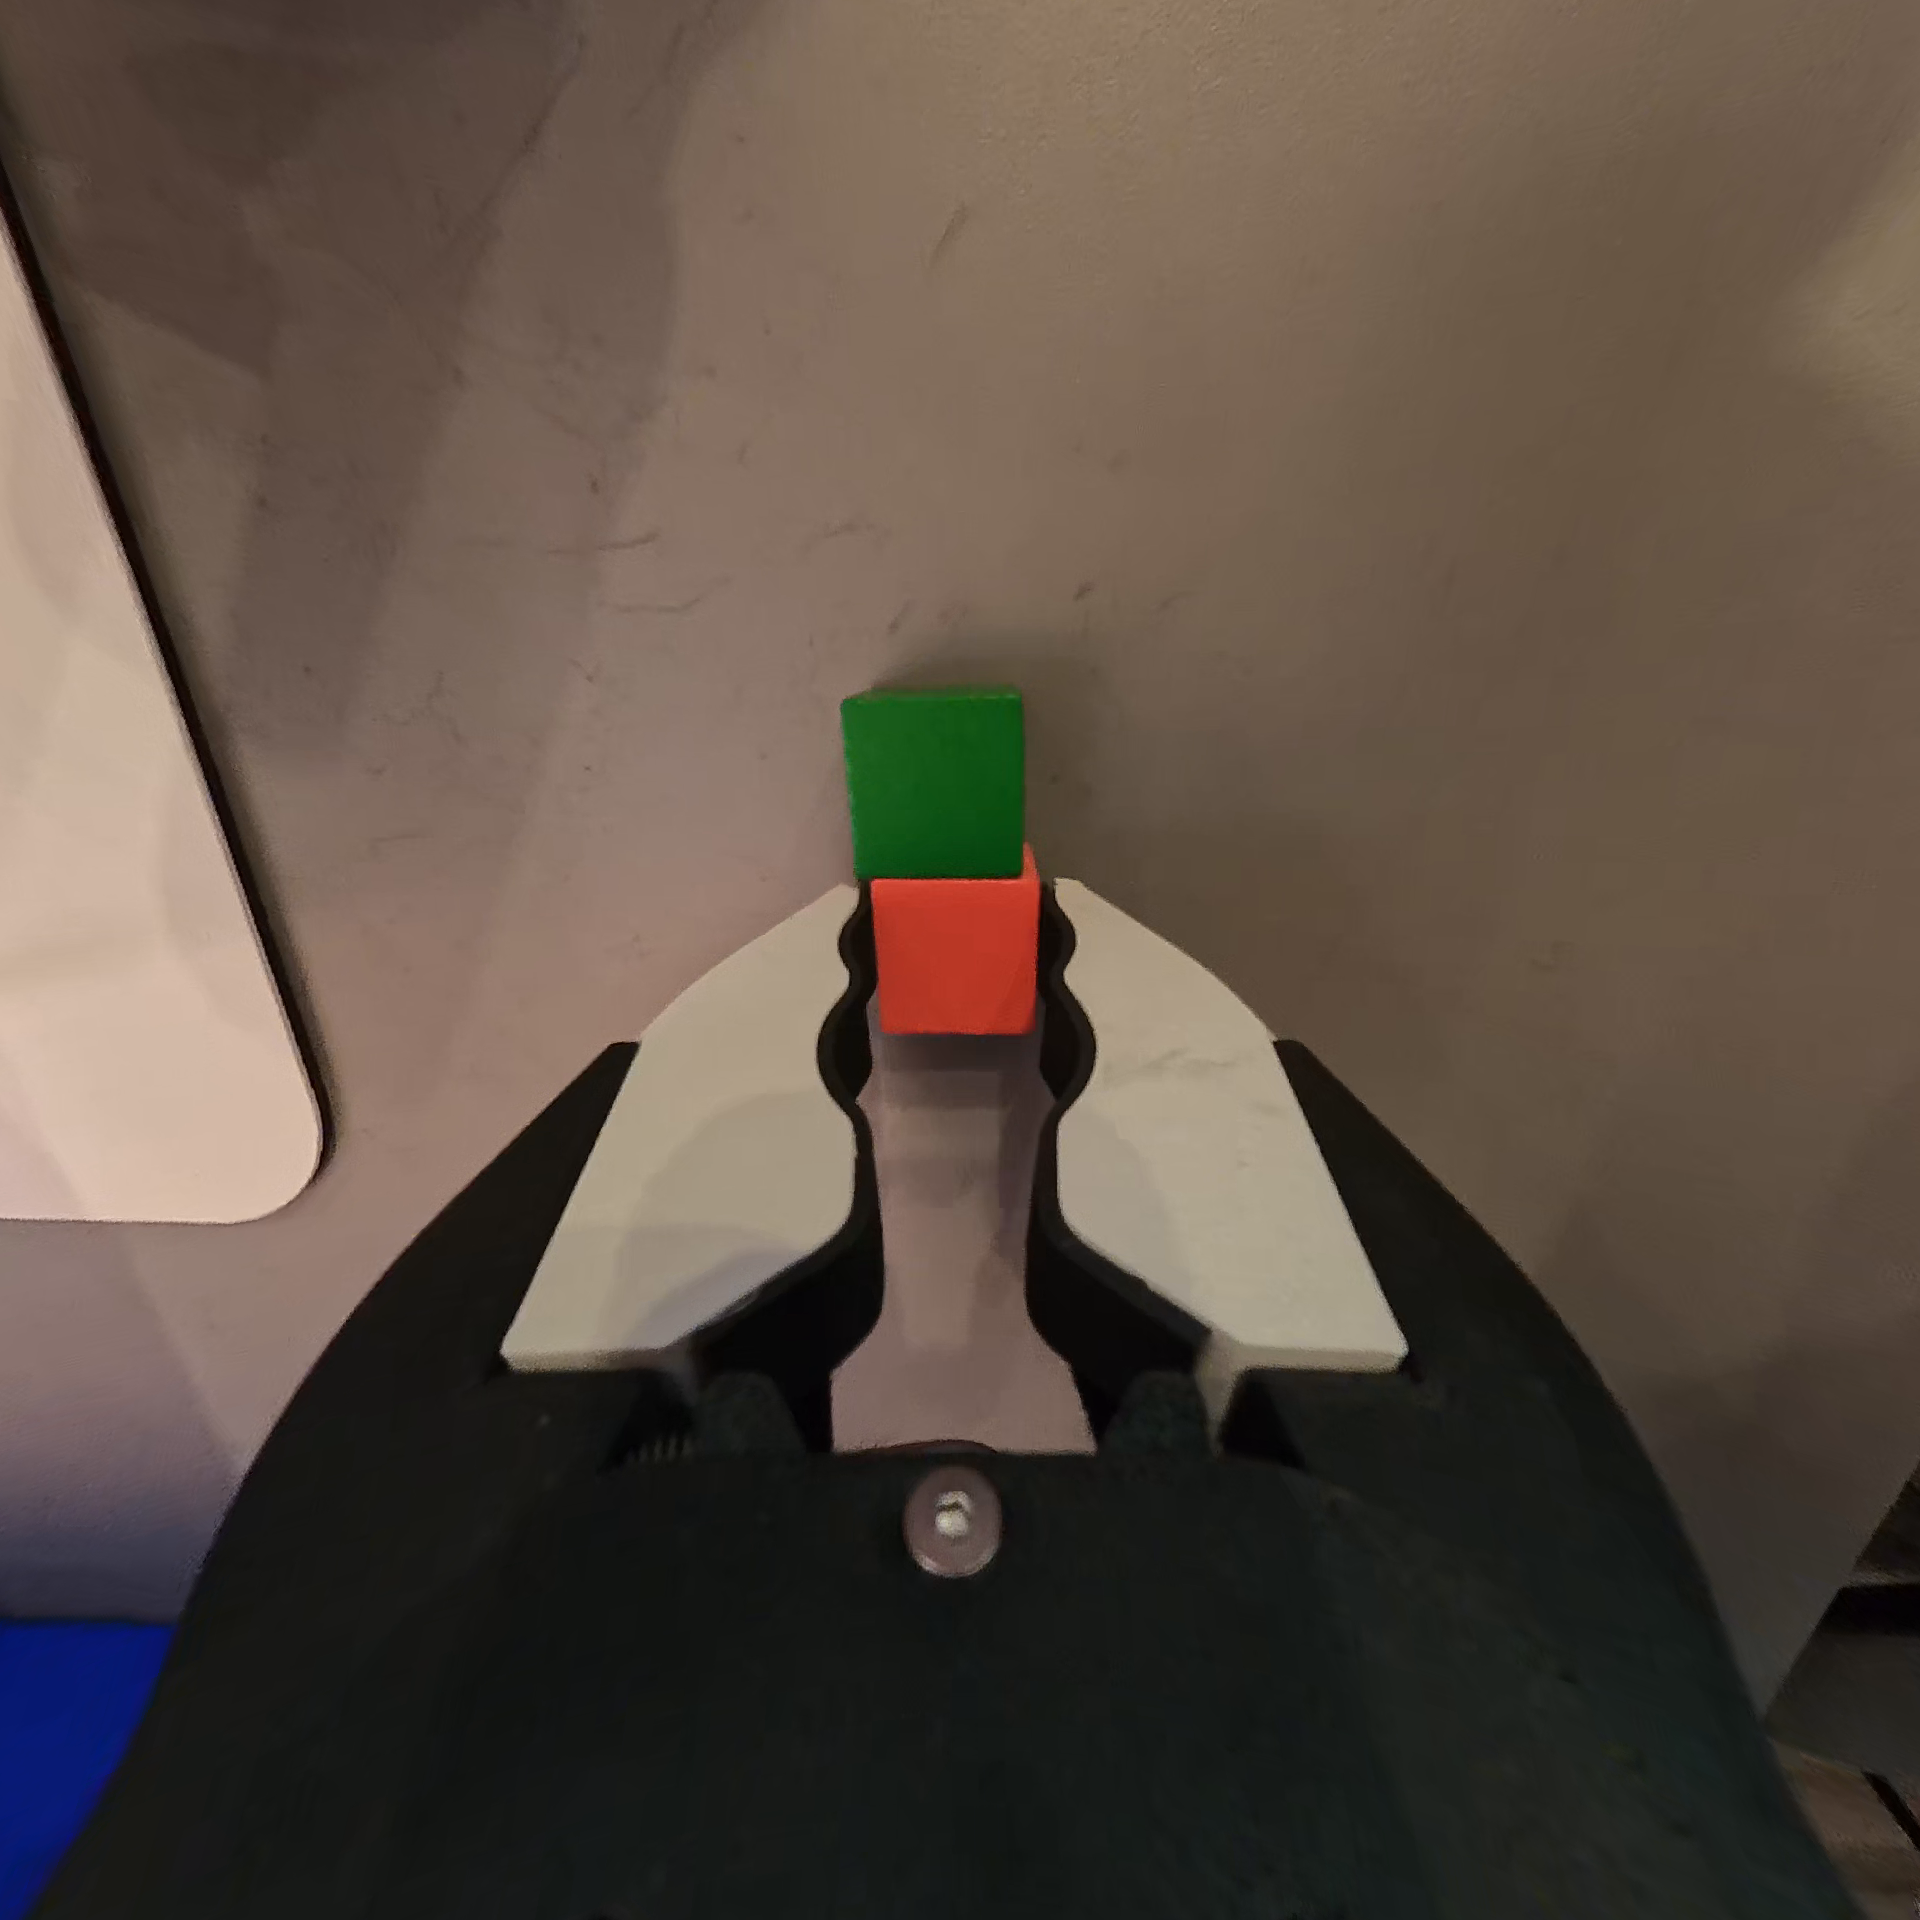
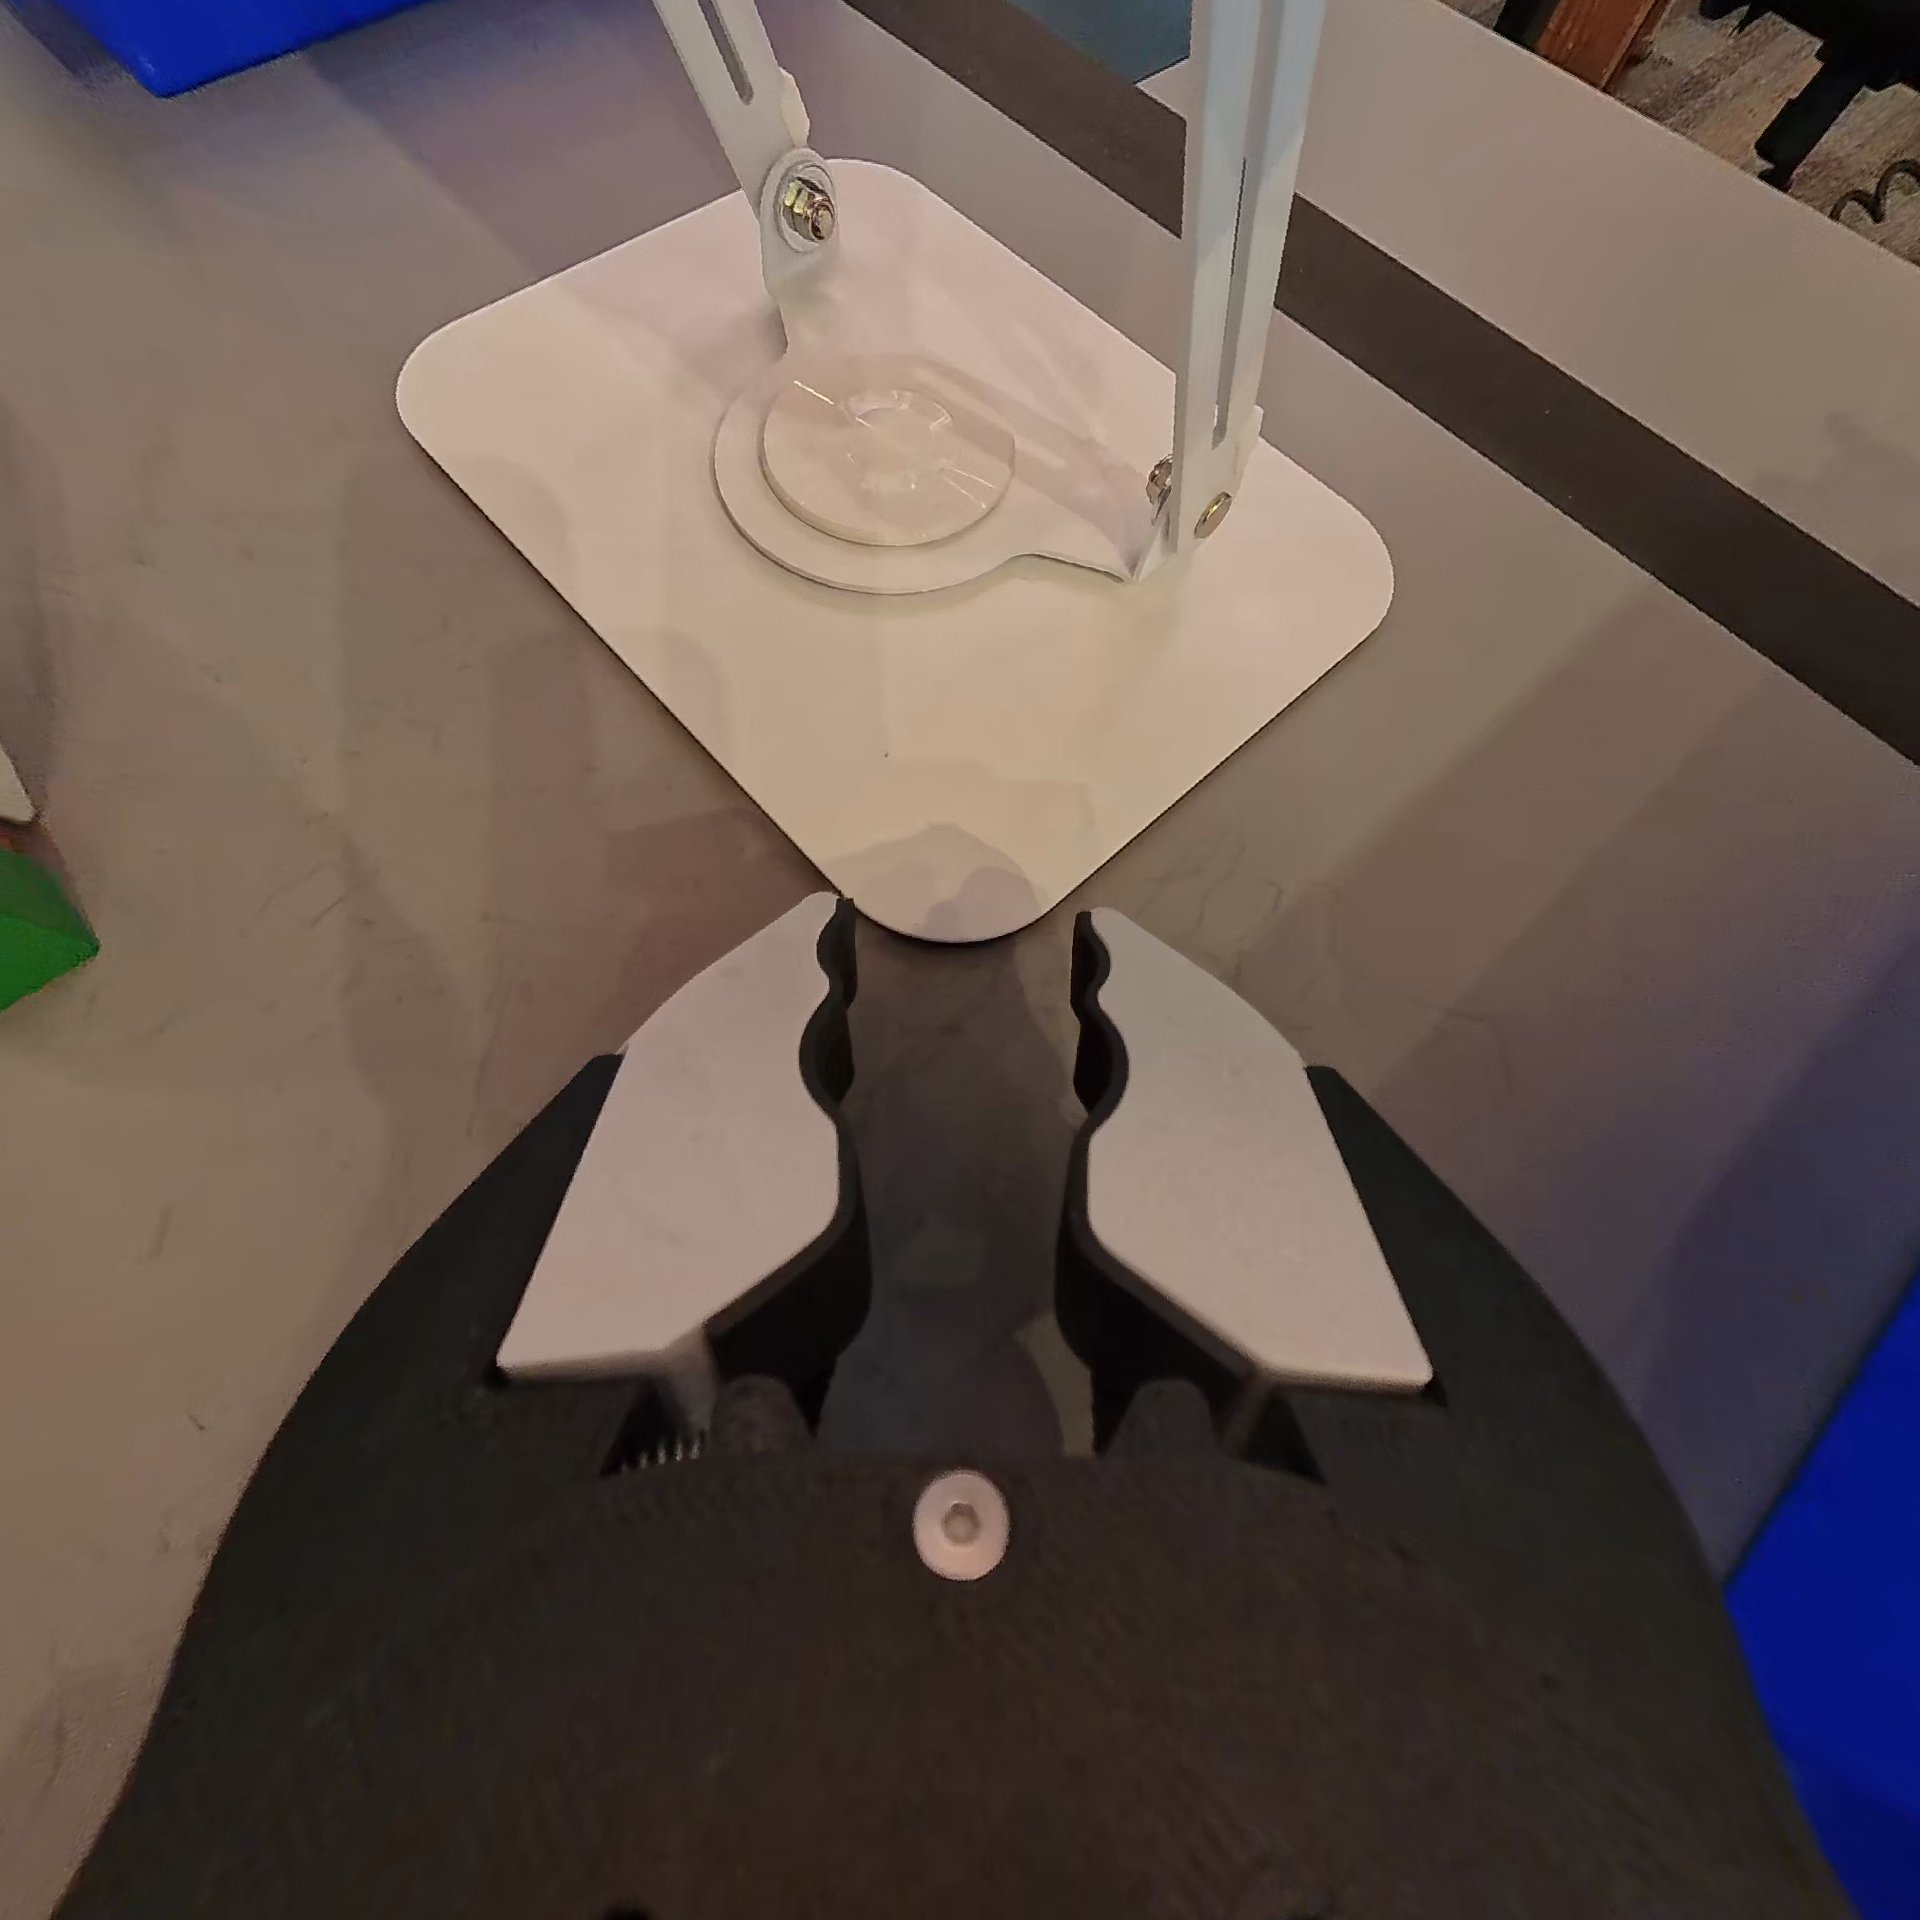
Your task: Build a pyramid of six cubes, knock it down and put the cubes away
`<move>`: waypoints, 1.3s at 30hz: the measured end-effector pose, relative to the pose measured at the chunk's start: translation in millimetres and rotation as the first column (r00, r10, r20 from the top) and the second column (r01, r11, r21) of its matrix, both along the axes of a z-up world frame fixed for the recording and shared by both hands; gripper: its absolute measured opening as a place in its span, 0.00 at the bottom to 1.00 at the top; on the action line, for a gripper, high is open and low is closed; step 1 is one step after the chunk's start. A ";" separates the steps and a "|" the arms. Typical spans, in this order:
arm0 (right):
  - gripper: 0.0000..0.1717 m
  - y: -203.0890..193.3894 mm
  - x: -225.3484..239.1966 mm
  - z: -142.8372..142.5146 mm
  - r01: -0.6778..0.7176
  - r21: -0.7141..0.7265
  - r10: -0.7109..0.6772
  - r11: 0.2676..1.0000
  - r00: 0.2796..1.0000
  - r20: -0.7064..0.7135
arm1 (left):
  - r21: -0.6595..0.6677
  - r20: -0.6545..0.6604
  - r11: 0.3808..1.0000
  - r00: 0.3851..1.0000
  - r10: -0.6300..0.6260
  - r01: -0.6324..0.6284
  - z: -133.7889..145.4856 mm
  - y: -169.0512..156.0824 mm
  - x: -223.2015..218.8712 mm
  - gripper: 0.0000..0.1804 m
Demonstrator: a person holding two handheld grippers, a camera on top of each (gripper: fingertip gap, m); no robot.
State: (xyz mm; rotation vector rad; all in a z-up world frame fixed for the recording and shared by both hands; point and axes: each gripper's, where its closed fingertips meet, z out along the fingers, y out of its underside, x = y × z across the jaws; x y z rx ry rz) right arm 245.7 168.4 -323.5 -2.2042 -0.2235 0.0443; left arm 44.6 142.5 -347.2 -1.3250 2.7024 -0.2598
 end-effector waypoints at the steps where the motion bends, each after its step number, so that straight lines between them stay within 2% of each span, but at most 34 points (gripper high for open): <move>1: 0.23 0.0 0.0 0.0 0.000 0.000 0.000 1.000 1.000 -0.001 | -0.013 0.006 1.000 1.000 0.003 -0.003 -0.2 -1.6 0.6 0.16; 7: 0.23 0.0 -0.1 -0.1 -0.001 0.000 0.001 1.000 1.000 0.001 | 0.010 0.031 1.000 0.999 0.028 -0.028 0.8 6.8 0.5 0.27; 10: 0.23 -0.1 -0.2 -0.3 -0.001 -0.001 0.001 1.000 1.000 0.002 | -0.007 0.035 0.999 0.999 0.035 -0.035 1.5 8.6 -1.2 0.24; 13: 0.23 -0.1 -0.2 -0.5 -0.002 -0.002 0.002 1.000 1.000 0.002 | -0.008 0.034 1.000 0.999 0.029 -0.029 0.1 8.6 -2.1 0.16; 31: 0.23 0.0 -0.9 -0.6 -0.005 -0.003 0.005 1.000 1.000 0.002 | -0.015 0.028 1.000 1.000 0.008 -0.008 -0.1 4.0 -0.8 0.16; 32: 0.23 -0.1 -1.0 -0.6 -0.005 -0.003 0.005 1.000 1.000 0.002 | -0.015 0.030 1.000 0.999 0.010 -0.010 -0.1 4.3 -0.5 0.17; 36: 0.23 -0.1 -1.0 -0.3 -0.005 -0.001 0.005 1.000 1.000 0.001 | -0.008 0.043 0.999 0.999 0.034 -0.033 1.6 8.2 0.3 0.32; 39: 0.23 -0.5 -1.1 0.7 -0.006 0.004 0.006 1.000 1.000 -0.006 | -0.005 0.083 0.999 0.995 0.054 -0.054 18.1 16.2 -3.6 0.34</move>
